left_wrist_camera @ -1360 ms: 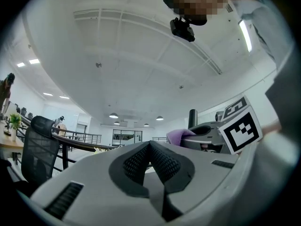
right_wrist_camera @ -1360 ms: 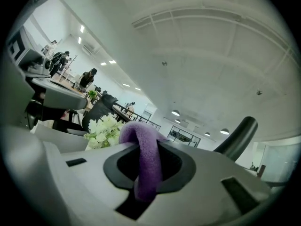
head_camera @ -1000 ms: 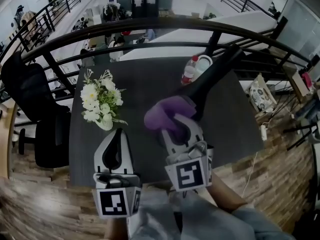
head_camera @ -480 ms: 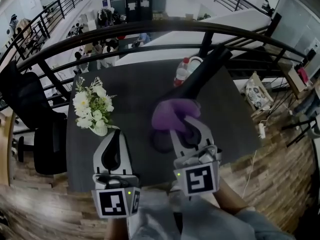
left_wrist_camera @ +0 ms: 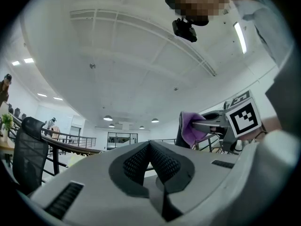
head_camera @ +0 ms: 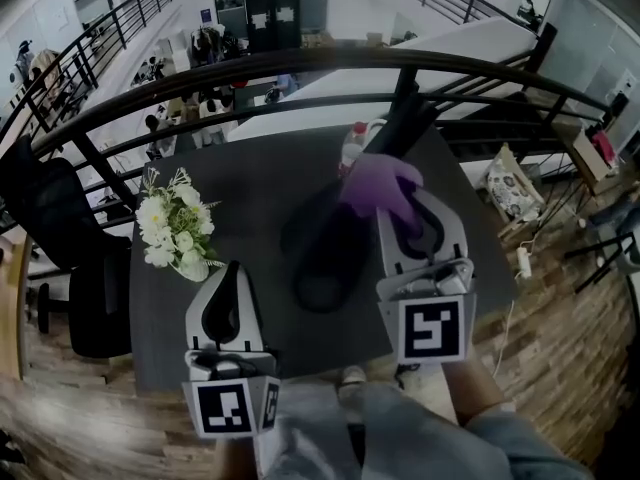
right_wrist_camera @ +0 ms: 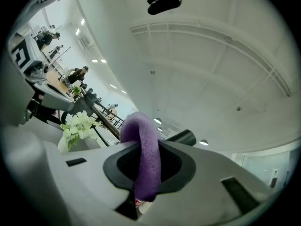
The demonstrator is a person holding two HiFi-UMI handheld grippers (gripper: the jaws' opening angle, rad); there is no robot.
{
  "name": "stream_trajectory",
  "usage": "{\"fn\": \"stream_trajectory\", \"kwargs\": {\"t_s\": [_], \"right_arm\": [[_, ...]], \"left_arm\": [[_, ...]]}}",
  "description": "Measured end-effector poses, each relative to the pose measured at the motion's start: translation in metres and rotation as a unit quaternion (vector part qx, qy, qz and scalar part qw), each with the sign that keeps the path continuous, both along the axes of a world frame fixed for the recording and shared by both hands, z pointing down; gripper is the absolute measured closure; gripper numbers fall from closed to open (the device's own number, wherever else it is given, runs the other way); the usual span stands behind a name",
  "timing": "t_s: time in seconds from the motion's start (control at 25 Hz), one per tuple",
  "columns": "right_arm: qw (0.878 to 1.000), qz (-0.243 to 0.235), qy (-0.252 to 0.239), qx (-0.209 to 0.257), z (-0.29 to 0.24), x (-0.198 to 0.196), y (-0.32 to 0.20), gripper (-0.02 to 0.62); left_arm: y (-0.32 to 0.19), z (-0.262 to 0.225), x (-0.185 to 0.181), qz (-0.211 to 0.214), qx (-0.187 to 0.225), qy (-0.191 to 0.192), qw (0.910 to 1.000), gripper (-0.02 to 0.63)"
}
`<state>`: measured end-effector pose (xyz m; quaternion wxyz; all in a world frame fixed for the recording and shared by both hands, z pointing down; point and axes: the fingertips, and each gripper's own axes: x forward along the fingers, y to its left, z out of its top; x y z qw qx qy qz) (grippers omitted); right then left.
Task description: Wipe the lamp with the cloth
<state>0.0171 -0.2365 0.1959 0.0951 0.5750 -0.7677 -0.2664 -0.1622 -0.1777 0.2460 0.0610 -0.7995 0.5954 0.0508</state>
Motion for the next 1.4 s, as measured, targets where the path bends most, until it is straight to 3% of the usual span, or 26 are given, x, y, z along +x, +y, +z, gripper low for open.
{"fn": "stream_trajectory", "kwargs": {"t_s": [0.32,0.56,0.88,1.4], "right_arm": [[0.998,0.037,-0.013,0.046,-0.034,0.051,-0.014,0.541],[0.998,0.025,-0.032,0.054,-0.027,0.065,-0.022,0.541],[1.0,-0.002,0.016,-0.008,0.038,0.056,-0.035,0.541],[0.993,-0.032,0.004,-0.115,0.149,0.057,-0.047,0.541]], "left_arm": [[0.004,-0.006,0.014,-0.006,0.006,-0.002,1.0,0.601],[0.005,-0.005,0.017,-0.024,0.005,-0.002,0.9997,0.601],[0.002,0.006,0.023,-0.045,-0.012,-0.015,0.9988,0.601],[-0.001,0.016,0.032,-0.062,-0.034,-0.026,0.9971,0.601]]}}
